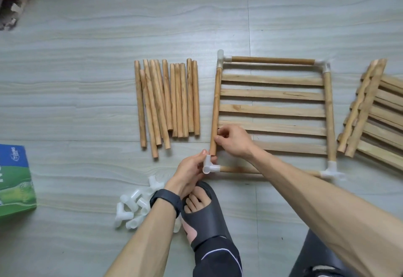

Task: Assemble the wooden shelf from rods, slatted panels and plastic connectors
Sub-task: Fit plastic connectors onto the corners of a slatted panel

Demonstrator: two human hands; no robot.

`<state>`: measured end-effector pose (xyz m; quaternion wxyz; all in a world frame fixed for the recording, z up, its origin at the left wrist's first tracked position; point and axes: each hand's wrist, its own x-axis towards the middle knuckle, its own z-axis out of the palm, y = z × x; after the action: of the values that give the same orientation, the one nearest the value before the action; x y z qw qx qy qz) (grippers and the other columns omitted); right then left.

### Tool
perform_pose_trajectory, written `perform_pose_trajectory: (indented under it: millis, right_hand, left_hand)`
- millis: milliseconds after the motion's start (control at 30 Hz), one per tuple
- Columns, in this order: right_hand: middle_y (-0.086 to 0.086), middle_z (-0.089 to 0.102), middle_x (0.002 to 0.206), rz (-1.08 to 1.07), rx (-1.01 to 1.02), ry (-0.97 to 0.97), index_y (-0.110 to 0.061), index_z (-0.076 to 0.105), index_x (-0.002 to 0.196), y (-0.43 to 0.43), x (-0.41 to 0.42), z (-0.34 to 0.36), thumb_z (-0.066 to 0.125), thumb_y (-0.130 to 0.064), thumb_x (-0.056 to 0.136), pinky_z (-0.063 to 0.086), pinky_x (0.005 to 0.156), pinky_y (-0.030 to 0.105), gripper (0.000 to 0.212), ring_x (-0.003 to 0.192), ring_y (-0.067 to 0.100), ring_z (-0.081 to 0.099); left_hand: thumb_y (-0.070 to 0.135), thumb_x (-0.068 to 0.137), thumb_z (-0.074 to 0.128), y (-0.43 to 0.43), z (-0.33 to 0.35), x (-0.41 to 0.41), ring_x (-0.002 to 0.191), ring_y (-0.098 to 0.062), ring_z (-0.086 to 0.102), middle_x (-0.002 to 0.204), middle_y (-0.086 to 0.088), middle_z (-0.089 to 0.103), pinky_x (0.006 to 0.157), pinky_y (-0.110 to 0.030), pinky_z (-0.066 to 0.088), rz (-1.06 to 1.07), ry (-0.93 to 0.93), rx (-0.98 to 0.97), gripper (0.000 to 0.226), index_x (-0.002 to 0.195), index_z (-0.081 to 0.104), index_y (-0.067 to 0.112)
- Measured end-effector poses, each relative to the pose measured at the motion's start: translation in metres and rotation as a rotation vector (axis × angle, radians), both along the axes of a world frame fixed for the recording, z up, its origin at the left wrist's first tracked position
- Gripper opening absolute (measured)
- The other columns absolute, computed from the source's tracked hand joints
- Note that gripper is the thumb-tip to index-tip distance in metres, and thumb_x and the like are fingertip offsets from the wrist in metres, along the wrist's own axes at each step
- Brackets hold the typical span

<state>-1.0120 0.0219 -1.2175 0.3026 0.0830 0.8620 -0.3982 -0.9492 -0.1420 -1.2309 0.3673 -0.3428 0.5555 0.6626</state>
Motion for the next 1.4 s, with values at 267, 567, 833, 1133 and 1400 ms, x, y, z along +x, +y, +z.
perform_pose_trajectory:
  millis: [267, 567, 833, 1133, 1400]
  right_hand:
    - [-0.006, 0.075, 0.087, -0.079, 0.053, 0.013, -0.027, 0.068, 0.078, -0.017, 0.0, 0.009, 0.065, -0.032, 0.092, 0.051, 0.093, 0.04, 0.016, 0.095, 0.021, 0.068]
    - [0.001, 0.078, 0.081, -0.181, -0.191, -0.119, -0.019, 0.075, 0.087, -0.009, 0.001, 0.011, 0.069, -0.025, 0.092, 0.057, 0.089, 0.051, 0.01, 0.077, 0.021, 0.076]
    - [-0.008, 0.077, 0.09, -0.251, -0.152, -0.106, -0.022, 0.076, 0.085, -0.007, 0.002, 0.012, 0.073, -0.027, 0.089, 0.053, 0.098, 0.043, 0.007, 0.097, 0.017, 0.071]
    - [-0.009, 0.073, 0.083, -0.317, -0.211, -0.054, -0.024, 0.068, 0.071, -0.011, -0.009, 0.031, 0.074, -0.042, 0.086, 0.049, 0.1, 0.049, 0.024, 0.093, 0.018, 0.069]
    - [0.006, 0.078, 0.081, -0.405, -0.371, 0.093, -0.012, 0.077, 0.085, 0.0, -0.057, 0.14, 0.069, -0.043, 0.093, 0.055, 0.094, 0.044, 0.033, 0.09, 0.019, 0.073]
  left_hand:
    - [0.027, 0.096, 0.043, 0.011, 0.014, -0.011, 0.061, -0.018, 0.049, 0.075, -0.005, 0.062, 0.057, -0.032, 0.035, 0.086, -0.073, 0.268, 0.029, 0.095, 0.064, 0.006]
    - [0.048, 0.11, 0.027, 0.027, 0.005, -0.023, 0.05, -0.012, 0.048, 0.06, 0.002, 0.043, 0.047, -0.025, 0.041, 0.171, -0.116, 0.167, 0.047, 0.101, 0.06, 0.015]
    - [0.045, 0.11, 0.021, 0.035, 0.0, -0.028, 0.043, -0.016, 0.048, 0.048, 0.003, 0.042, 0.052, -0.029, 0.042, 0.058, -0.035, -0.082, 0.051, 0.099, 0.059, 0.012]
    - [0.061, 0.103, 0.037, 0.024, 0.013, -0.029, 0.047, -0.017, 0.05, 0.05, 0.002, 0.04, 0.051, -0.027, 0.044, 0.109, -0.091, 0.04, 0.054, 0.083, 0.052, 0.013]
    - [0.068, 0.101, 0.026, 0.033, 0.152, -0.118, 0.045, -0.009, 0.044, 0.06, 0.002, 0.049, 0.043, -0.024, 0.043, -0.287, 0.258, -0.121, 0.065, 0.106, 0.062, 0.015]
